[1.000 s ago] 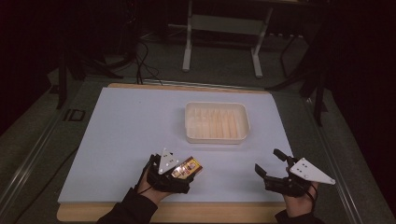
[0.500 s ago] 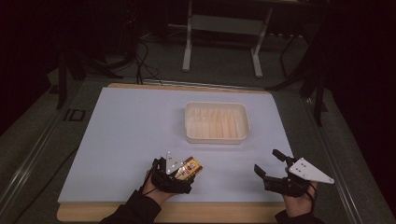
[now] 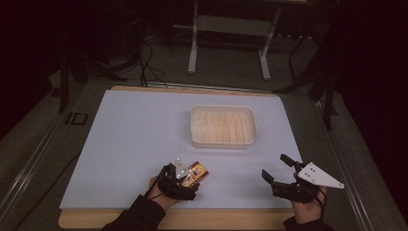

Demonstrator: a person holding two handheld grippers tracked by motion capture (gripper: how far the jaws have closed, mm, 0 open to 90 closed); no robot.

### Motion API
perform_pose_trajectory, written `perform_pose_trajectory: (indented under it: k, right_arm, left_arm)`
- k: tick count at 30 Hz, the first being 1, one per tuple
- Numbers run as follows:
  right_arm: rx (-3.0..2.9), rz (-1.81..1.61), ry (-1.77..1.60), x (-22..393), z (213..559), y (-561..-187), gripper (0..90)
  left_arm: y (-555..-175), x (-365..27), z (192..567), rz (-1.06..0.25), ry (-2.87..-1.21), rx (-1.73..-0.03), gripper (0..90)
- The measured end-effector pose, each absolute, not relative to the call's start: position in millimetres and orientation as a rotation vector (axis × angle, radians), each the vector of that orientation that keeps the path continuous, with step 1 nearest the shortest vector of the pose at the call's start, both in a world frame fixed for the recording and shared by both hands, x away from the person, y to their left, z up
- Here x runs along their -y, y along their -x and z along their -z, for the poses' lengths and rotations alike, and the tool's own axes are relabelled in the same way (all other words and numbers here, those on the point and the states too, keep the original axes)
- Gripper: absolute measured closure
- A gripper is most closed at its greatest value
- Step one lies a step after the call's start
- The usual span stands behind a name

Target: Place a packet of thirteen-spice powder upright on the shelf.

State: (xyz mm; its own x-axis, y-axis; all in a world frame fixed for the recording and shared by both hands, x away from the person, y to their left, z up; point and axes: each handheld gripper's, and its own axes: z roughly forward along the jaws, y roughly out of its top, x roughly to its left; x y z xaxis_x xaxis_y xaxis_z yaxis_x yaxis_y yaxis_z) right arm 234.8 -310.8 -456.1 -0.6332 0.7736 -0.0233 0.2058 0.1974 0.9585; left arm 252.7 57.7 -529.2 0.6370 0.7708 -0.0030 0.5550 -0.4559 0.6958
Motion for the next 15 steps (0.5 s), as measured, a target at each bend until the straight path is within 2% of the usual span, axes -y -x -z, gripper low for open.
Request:
perform_pose_trajectory:
  k: [13, 15]
  right_arm:
    - [-1.971, -1.45, -0.914, 310.5, 456.8, -235.4, 12.9]
    - [-1.972, -1.45, -0.916, 310.8, 456.9, -235.5, 12.9]
  left_arm:
    - [-254.6, -49.7, 533.5, -0.442, -2.271, -1.007, 21.6]
    - [-253.7, -48.6, 534.4, -0.451, -2.287, -0.995, 26.1]
